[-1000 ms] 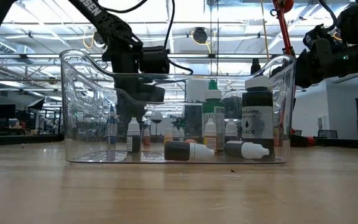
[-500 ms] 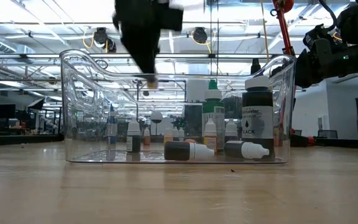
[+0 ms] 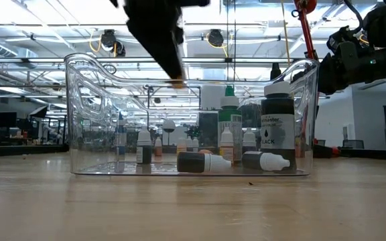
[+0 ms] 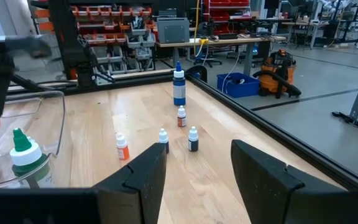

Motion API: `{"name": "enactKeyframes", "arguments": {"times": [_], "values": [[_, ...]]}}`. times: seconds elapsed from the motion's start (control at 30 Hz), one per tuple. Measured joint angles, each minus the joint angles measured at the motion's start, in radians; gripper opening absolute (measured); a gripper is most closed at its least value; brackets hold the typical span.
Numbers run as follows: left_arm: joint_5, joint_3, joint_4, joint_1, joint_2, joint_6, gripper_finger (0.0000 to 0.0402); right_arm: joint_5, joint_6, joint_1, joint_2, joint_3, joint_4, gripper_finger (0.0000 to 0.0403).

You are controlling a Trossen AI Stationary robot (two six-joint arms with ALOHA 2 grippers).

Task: Pick & Place food coloring
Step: Put the small orange food coloring bottle into the transparent bin

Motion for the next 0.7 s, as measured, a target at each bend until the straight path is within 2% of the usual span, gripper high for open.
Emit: {"name": "enactKeyframes", "arguments": {"times": [0.13, 0.43, 0.7], "values": [[0.077, 0.015, 0.011, 0.023, 0.070, 0.034, 0.0064, 0.000, 0.000, 0.000, 0.000, 0.000, -0.001, 0.0171], [0.108, 0.056, 0.013, 0.077, 0.195, 0.060, 0.0064, 0.000, 0.000, 0.000, 0.001, 0.000, 0.002, 0.0171], [0.156, 0.056, 0.033, 0.096, 0.243, 0.059, 0.0064, 0.000, 0.000, 0.000, 0.001, 0.000, 0.002, 0.0171]]}}
